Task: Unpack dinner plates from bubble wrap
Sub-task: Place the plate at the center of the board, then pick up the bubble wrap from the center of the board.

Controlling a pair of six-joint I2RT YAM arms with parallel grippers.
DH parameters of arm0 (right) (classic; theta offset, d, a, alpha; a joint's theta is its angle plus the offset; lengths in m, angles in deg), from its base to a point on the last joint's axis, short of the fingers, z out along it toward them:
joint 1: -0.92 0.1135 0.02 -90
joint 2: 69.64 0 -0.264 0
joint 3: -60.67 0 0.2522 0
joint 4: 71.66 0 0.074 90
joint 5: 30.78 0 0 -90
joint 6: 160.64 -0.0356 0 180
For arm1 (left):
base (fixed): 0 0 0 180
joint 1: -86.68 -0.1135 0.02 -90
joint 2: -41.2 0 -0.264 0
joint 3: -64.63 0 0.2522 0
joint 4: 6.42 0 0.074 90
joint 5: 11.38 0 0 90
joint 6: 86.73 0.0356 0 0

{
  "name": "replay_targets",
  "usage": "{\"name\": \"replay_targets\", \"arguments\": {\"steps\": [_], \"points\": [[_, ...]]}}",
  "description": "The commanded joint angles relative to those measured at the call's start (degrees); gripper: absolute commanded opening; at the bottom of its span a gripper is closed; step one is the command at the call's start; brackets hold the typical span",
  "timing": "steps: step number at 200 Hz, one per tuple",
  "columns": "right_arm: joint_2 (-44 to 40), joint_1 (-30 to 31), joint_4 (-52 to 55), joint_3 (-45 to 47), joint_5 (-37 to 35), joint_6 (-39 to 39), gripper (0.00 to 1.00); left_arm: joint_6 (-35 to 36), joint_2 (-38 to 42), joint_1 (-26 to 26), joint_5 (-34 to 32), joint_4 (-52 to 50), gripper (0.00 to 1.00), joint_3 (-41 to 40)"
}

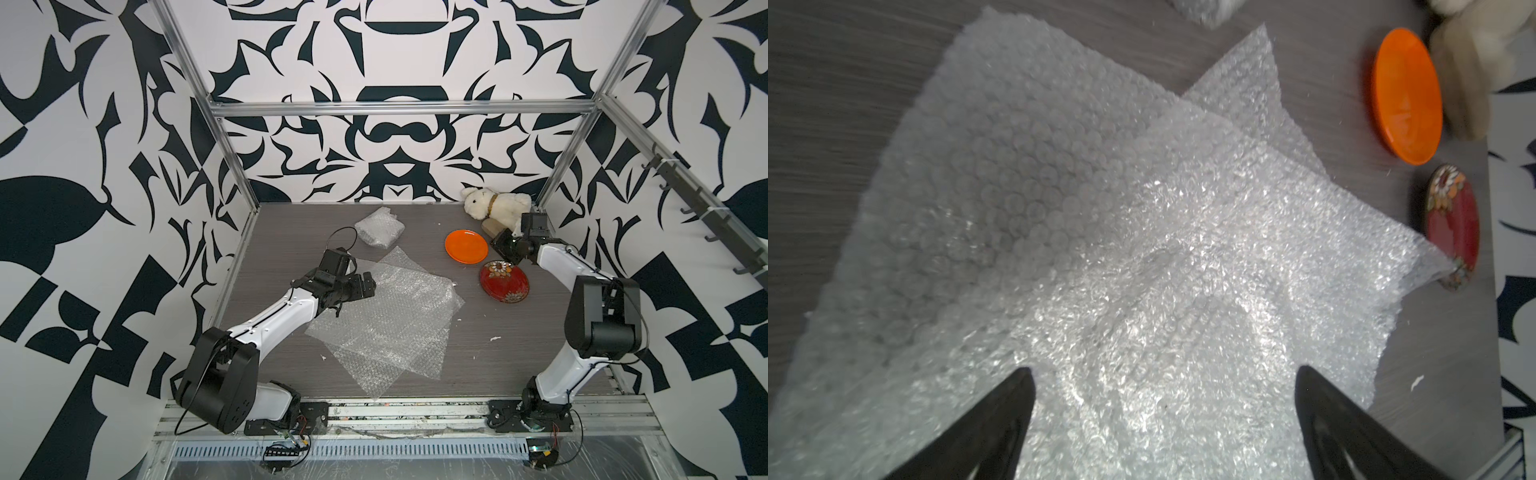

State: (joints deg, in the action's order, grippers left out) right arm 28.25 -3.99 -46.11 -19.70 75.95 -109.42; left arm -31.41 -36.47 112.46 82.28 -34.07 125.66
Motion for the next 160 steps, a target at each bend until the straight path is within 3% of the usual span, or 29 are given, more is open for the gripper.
{"name": "replay_targets", "arguments": {"steps": [1,33,80,128,160], "points": [[-4.6,0.5,-0.7,3.4,0.2,3.3,0.34,-3.6,2.3,-4.0,2.6,6.1,0.99,-2.0],[-11.0,3.2,-1.6,9.6,2.2,6.6,0.34,-1.6,-2.4,-7.8,7.8,2.8,0.99,3.1],[-18.4,12.7,-0.8,16.2,2.5,9.7,0.34,4.5,-12.4,-7.9,4.0,-4.1,0.94,15.6],[-20.1,21.7,-2.3,21.2,4.8,8.4,0.34,4.5,-22.0,-9.6,3.7,-4.8,0.86,24.1],[-19.2,26.0,-3.8,22.4,4.6,7.2,0.33,-0.9,-28.6,-13.7,13.3,0.4,0.71,27.1]]}}
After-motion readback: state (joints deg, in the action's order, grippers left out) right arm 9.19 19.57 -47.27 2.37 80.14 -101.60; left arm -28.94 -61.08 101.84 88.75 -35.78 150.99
